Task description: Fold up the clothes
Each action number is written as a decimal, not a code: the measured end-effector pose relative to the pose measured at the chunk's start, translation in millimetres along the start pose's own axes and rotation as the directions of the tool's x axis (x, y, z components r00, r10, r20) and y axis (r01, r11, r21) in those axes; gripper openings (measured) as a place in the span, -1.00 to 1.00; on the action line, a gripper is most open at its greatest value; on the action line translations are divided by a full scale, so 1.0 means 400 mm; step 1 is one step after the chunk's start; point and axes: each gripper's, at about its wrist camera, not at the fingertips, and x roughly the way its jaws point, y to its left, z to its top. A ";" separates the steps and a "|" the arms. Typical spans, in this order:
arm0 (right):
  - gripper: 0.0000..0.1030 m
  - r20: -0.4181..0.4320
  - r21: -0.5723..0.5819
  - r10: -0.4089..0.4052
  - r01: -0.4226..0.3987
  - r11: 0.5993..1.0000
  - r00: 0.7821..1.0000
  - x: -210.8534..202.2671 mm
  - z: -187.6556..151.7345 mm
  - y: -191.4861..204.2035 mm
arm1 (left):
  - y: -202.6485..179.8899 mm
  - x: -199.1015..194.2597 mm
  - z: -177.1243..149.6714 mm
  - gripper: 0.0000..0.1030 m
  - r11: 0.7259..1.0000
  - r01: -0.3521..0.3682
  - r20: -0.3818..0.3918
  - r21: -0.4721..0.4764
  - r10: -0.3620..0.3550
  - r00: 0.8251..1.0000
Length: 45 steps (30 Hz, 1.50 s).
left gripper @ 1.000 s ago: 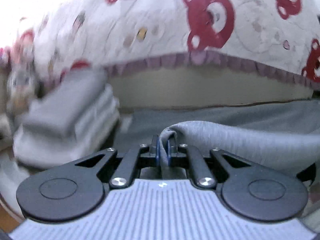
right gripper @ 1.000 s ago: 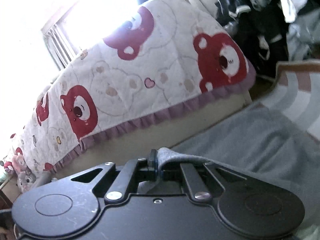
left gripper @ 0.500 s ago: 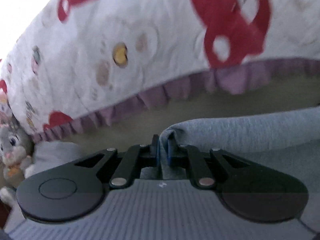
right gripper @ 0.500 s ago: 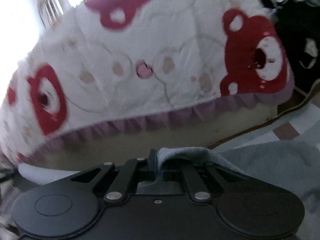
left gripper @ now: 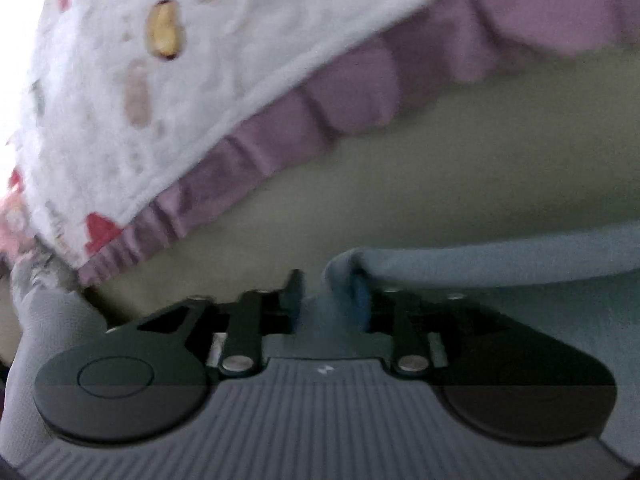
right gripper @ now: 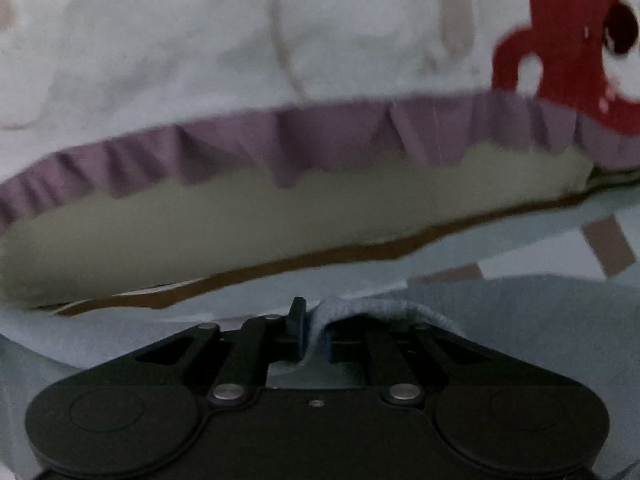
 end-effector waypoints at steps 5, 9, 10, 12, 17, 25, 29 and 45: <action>-0.28 -0.093 0.001 -0.004 0.004 1.000 0.996 0.043 -0.015 -0.029 | 0.031 -0.019 -0.024 -0.12 0.999 0.047 -0.037 0.021 -0.046 0.998; -0.18 -0.128 0.038 0.051 -0.046 0.998 0.991 -0.002 -0.038 -0.068 | 0.101 -0.079 -0.081 0.11 0.972 0.185 -0.087 -0.144 -0.198 0.976; -0.18 -0.061 0.059 0.084 -0.081 0.995 0.995 -0.064 -0.083 -0.083 | 0.128 -0.103 -0.107 0.11 0.947 0.240 -0.105 -0.215 -0.267 0.958; -0.16 0.074 0.093 0.147 -0.153 0.984 0.986 -0.186 -0.173 -0.113 | 0.177 -0.154 -0.170 0.10 0.870 0.377 -0.123 -0.318 -0.432 0.893; 0.38 0.358 0.185 0.239 -0.319 0.929 0.903 -0.451 -0.413 -0.212 | 0.230 -0.298 -0.335 0.05 0.775 0.512 -0.102 -0.369 -0.581 0.807; 0.41 0.285 0.574 0.286 -0.401 0.714 0.915 -0.368 -0.630 -0.275 | 0.266 -0.287 -0.519 0.06 0.484 0.506 -0.053 -0.714 -0.757 0.651; 0.40 0.230 0.536 0.183 -0.282 0.796 0.956 -0.311 -0.577 -0.222 | 0.261 -0.254 -0.564 0.05 0.449 0.410 -0.076 -0.794 -0.743 0.665; -0.77 0.358 0.459 -0.096 -0.086 0.884 0.929 -0.379 -0.456 -0.187 | 0.306 -0.228 -0.614 0.14 0.449 0.374 0.001 -0.811 -0.640 0.769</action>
